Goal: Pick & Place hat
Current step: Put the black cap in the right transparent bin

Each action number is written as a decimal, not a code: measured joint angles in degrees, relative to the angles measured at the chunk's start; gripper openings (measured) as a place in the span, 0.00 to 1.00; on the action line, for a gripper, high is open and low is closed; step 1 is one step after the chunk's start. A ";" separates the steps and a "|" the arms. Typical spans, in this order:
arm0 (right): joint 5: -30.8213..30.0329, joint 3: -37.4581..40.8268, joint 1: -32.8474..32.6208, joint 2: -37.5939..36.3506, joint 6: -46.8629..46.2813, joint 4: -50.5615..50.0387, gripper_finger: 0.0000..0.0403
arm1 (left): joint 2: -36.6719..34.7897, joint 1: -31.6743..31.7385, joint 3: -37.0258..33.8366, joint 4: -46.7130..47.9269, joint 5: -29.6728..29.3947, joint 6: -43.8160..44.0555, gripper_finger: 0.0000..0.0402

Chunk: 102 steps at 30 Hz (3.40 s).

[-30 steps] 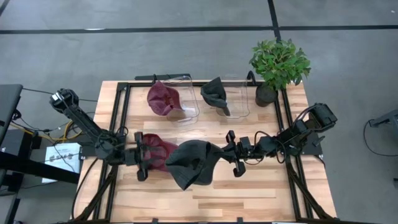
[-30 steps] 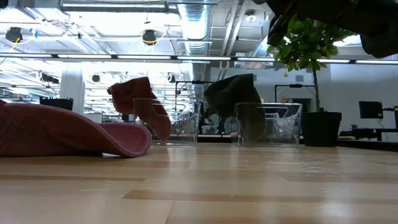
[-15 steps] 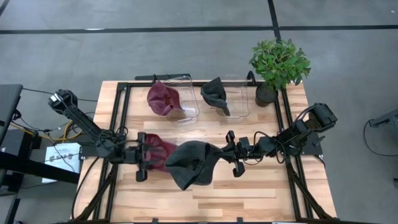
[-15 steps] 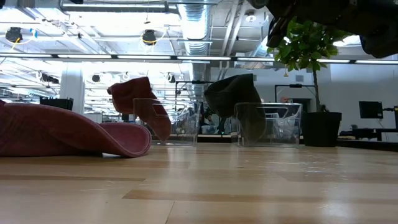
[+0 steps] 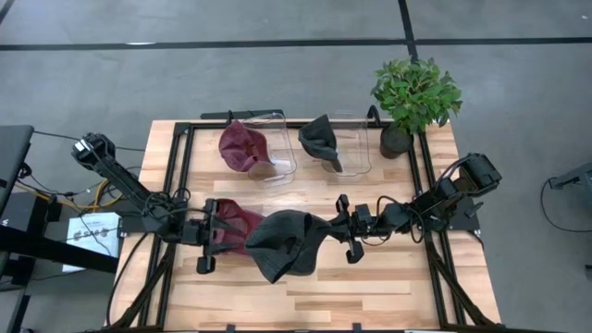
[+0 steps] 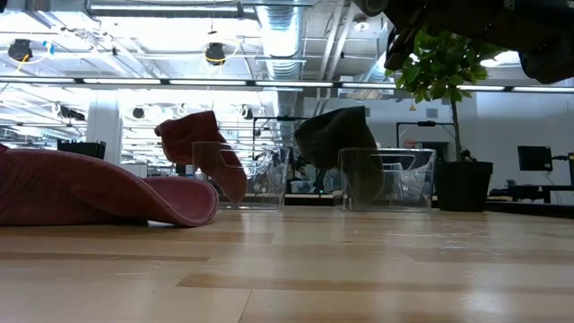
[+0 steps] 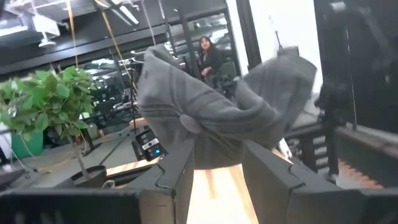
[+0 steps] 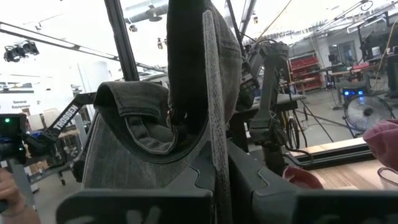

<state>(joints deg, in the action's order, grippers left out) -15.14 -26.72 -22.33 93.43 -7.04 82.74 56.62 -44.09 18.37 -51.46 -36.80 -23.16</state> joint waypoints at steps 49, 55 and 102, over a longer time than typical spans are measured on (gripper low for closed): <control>0.07 0.00 0.35 0.00 -0.01 -1.44 0.02 | 5.06 7.03 -0.02 -5.45 2.48 19.05 0.33; 0.07 0.00 0.35 0.00 -0.01 -3.27 0.02 | 5.05 6.94 -0.02 -4.81 2.52 17.61 0.33; 4.87 -1.47 2.84 0.00 3.73 -15.14 0.01 | 4.94 8.87 -0.04 7.67 1.17 10.68 0.36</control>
<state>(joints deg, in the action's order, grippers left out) -10.27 -28.19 -19.49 93.43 -3.31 67.60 61.56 -35.22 18.33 -43.79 -35.63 -12.48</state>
